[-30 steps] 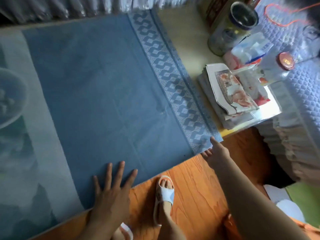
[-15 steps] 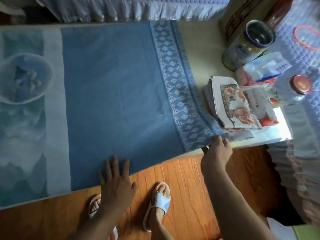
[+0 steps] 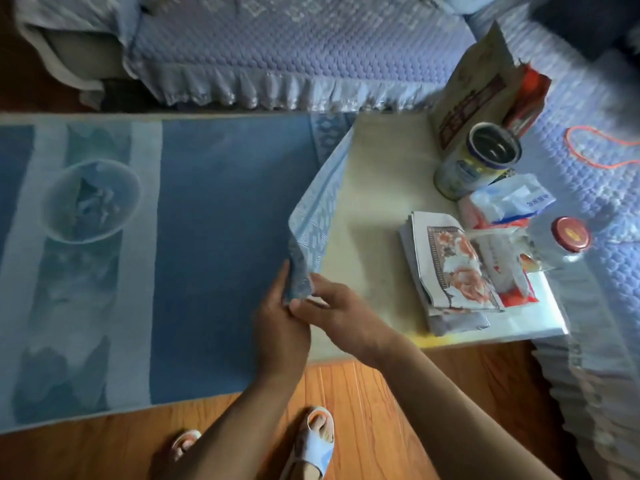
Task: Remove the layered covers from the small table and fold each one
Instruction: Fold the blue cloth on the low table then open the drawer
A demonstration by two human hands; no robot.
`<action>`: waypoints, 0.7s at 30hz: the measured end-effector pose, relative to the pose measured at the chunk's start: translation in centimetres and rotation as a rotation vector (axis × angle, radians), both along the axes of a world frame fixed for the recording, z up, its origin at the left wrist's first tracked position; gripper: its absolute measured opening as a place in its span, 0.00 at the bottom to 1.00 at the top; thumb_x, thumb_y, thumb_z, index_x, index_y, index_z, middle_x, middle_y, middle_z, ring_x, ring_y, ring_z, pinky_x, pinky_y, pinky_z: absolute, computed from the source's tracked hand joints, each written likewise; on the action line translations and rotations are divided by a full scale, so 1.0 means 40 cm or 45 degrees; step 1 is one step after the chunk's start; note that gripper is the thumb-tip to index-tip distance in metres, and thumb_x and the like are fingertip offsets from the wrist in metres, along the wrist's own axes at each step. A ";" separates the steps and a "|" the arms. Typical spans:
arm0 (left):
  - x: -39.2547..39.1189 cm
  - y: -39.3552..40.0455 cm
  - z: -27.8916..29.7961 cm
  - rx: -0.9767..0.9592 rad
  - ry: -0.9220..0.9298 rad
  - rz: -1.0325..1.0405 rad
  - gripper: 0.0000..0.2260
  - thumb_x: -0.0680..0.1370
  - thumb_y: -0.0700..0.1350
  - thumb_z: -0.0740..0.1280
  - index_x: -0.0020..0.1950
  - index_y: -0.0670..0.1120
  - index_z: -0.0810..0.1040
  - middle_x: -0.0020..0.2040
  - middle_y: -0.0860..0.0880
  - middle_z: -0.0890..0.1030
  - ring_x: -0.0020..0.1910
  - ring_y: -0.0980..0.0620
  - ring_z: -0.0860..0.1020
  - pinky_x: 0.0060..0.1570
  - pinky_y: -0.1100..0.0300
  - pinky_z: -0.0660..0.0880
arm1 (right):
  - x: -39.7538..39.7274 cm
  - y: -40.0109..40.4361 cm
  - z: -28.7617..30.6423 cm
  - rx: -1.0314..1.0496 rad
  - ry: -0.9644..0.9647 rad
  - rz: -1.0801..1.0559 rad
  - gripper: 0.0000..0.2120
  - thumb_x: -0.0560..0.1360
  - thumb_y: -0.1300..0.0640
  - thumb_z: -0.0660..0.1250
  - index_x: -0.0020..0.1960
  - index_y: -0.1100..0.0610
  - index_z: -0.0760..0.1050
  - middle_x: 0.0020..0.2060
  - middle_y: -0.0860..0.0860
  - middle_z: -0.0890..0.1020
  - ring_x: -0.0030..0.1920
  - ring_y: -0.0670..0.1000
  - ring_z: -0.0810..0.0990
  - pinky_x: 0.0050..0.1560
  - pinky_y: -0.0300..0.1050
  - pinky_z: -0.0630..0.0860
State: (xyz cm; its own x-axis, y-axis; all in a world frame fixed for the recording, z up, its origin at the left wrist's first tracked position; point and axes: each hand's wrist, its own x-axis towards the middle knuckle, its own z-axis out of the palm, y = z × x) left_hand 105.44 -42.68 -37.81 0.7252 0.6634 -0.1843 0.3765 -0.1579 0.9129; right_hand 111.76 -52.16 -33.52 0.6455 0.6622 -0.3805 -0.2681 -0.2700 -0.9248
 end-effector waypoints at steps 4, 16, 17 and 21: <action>-0.078 0.199 -0.021 -0.511 0.118 0.827 0.15 0.82 0.58 0.64 0.52 0.48 0.81 0.45 0.50 0.83 0.43 0.50 0.81 0.42 0.55 0.75 | 0.066 0.052 -0.012 -0.138 0.127 -0.036 0.08 0.80 0.53 0.68 0.58 0.49 0.82 0.57 0.50 0.84 0.60 0.51 0.81 0.66 0.53 0.75; -0.303 0.569 -0.311 -1.236 0.270 1.106 0.10 0.81 0.48 0.67 0.60 0.47 0.79 0.56 0.44 0.79 0.51 0.46 0.79 0.49 0.50 0.75 | 0.259 0.595 -0.254 -0.941 -0.467 0.535 0.13 0.79 0.57 0.64 0.61 0.56 0.79 0.58 0.55 0.82 0.56 0.55 0.80 0.56 0.45 0.74; -0.303 0.603 -0.310 -1.271 0.236 1.093 0.09 0.81 0.51 0.66 0.57 0.48 0.80 0.57 0.45 0.79 0.50 0.46 0.79 0.47 0.51 0.74 | 0.278 0.657 -0.281 -0.987 -0.499 0.559 0.15 0.79 0.56 0.64 0.65 0.56 0.77 0.61 0.55 0.80 0.59 0.56 0.79 0.60 0.45 0.74; -0.249 0.732 -0.309 -0.862 0.644 0.505 0.16 0.74 0.63 0.71 0.41 0.49 0.81 0.37 0.52 0.82 0.37 0.50 0.79 0.39 0.57 0.71 | 0.333 0.804 -0.355 -1.223 -0.332 0.516 0.18 0.79 0.56 0.63 0.66 0.62 0.73 0.56 0.58 0.77 0.52 0.55 0.77 0.61 0.56 0.78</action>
